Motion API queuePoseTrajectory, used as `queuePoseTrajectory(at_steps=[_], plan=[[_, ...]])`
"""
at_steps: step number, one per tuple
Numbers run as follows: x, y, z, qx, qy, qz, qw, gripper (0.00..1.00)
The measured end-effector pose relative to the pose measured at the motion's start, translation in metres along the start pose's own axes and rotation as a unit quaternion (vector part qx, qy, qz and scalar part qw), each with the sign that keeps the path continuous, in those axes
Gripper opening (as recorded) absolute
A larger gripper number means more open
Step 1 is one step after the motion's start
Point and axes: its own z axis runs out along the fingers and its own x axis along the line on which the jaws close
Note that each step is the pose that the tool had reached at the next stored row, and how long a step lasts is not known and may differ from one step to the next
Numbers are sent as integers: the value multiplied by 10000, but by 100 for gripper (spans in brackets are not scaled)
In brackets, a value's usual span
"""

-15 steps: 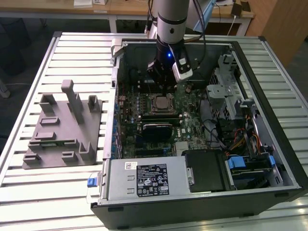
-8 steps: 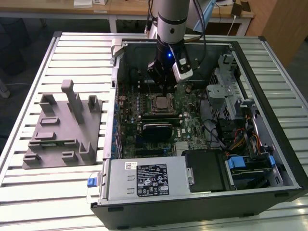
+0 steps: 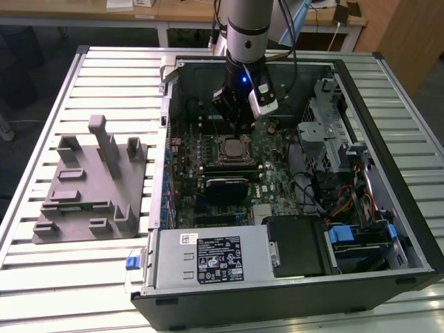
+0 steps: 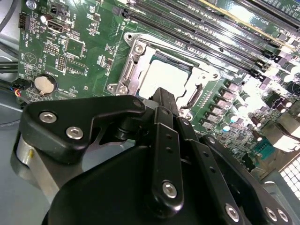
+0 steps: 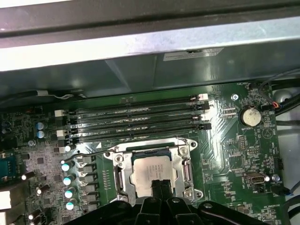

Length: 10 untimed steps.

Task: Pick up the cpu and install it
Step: 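Install the first cpu locking lever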

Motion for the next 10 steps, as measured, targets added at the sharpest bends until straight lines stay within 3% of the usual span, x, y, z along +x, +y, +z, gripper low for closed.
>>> queuePoseTrajectory(at_steps=[10], plan=[[236,-32,-3,0,-4,0,10000,11]])
